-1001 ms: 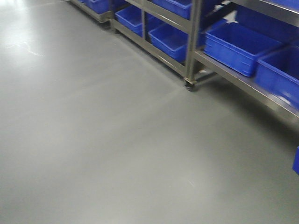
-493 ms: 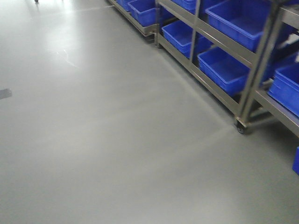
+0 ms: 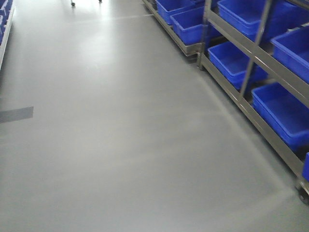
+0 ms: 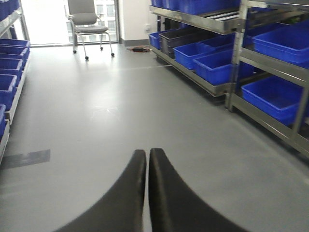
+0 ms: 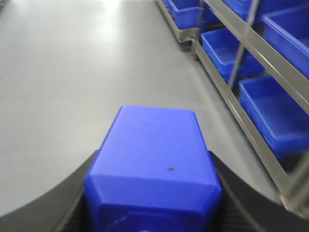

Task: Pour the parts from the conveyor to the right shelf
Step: 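Drive down the aisle and turn toward the shelf of blue bins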

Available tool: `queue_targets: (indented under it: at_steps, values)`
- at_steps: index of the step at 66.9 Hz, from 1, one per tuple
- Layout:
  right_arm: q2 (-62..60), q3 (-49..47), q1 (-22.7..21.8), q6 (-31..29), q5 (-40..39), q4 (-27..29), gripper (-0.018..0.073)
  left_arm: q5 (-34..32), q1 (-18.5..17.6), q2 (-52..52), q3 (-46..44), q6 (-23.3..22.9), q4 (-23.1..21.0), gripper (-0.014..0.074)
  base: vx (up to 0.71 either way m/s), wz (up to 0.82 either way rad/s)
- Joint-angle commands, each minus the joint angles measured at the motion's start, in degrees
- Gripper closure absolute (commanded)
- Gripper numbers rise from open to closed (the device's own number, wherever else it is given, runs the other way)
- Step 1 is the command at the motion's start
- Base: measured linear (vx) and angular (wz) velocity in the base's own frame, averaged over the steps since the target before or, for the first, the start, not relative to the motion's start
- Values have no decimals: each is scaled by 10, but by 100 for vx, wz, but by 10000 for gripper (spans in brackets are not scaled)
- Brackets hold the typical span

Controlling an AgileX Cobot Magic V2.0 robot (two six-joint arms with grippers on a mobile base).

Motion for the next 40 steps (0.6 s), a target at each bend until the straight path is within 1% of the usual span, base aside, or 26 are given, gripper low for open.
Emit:
queue_targets:
  at_steps: [1,20,40]
  values:
    - [5,-16,-2,-5,-43,3,564,-46,-3,-6,-11,-5,-5,603,76,30]
    - [5,-16,-2,-5,-43,3,564,-45,-3,-6,-11,-5,-5,603,75,26]
    - [5,-16,-2,-5,-43,3,564,-45,-3,-6,-11,-5,-5,603,74,14]
